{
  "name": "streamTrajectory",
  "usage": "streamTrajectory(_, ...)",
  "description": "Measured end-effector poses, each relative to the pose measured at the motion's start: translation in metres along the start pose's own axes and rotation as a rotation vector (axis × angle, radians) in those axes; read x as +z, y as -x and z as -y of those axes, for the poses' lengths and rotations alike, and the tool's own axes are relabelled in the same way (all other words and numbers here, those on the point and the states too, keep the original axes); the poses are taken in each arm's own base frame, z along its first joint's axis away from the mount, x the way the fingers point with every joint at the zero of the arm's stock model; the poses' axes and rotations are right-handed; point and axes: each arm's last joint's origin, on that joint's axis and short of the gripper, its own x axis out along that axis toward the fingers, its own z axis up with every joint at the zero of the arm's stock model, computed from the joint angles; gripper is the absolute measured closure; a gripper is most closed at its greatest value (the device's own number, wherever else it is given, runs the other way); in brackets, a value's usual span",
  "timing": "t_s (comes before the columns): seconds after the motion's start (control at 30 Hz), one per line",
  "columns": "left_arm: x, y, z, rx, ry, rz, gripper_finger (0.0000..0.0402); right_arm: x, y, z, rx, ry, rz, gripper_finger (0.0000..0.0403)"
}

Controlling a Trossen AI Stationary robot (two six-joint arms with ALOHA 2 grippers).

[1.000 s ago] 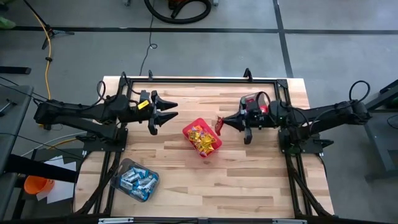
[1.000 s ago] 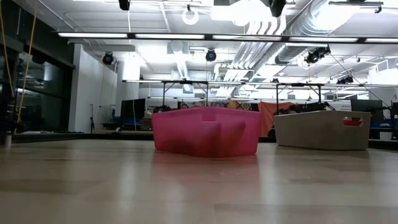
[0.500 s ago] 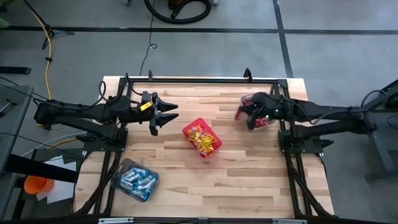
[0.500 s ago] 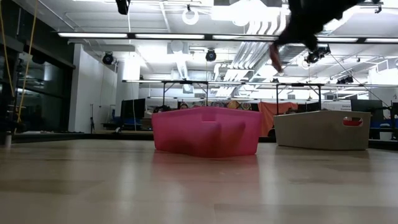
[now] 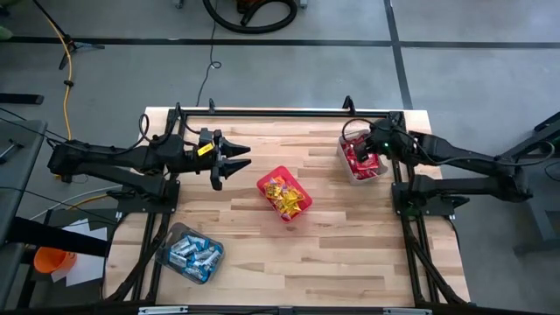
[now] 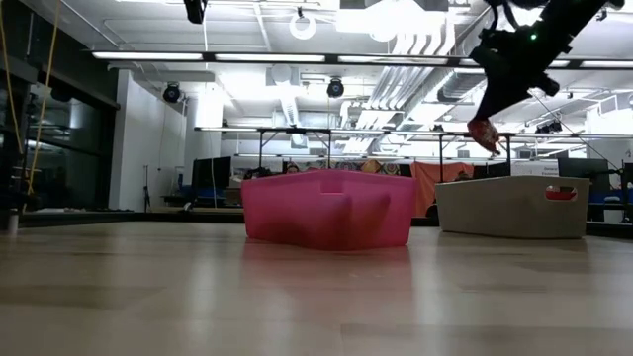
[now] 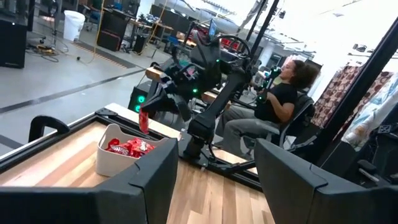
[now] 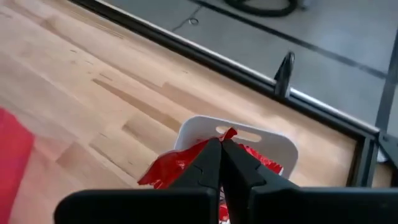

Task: Sort candy
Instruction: Put the red candy into the gray bin, then return to Home Position

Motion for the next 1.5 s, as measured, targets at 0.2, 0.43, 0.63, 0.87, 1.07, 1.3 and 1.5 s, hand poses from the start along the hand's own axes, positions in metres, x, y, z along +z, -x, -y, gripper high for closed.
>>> streamTrajectory(0.2, 0.000, 0.000, 0.000, 0.000, 0.001, 0.000, 0.0202, 0.001, -0.017, 0.002, -0.016, -0.038, -0.084, 0.0358)
streamTrajectory(0.43, 0.000, 0.000, 0.000, 0.000, 0.001, 0.000, 0.0202, 0.001, -0.025, 0.004, -0.012, -0.051, -0.139, 0.0216)
streamTrajectory(0.63, 0.000, 0.000, 0.000, 0.009, 0.000, 0.003, 0.0202, 0.010, -0.012, 0.000, 0.167, 0.000, -0.215, 0.0139)
streamTrajectory(0.87, 0.002, 0.000, 0.000, 0.015, -0.060, 0.024, 0.0202, 0.049, 0.033, -0.002, 0.377, -0.012, -0.073, 0.0151)
streamTrajectory(1.07, 0.002, 0.001, 0.000, 0.007, -0.167, 0.020, 0.0202, 0.072, 0.069, -0.010, 0.554, -0.014, 0.180, 0.0250)
streamTrajectory(1.3, -0.001, 0.017, -0.003, -0.018, -0.312, -0.017, 0.0287, 0.072, 0.078, -0.022, 0.659, -0.024, 0.213, 0.0381)
streamTrajectory(1.5, -0.042, 0.048, -0.027, -0.018, -0.220, 0.013, 0.0391, 0.074, 0.082, -0.026, 0.700, -0.019, 0.244, 0.0398)
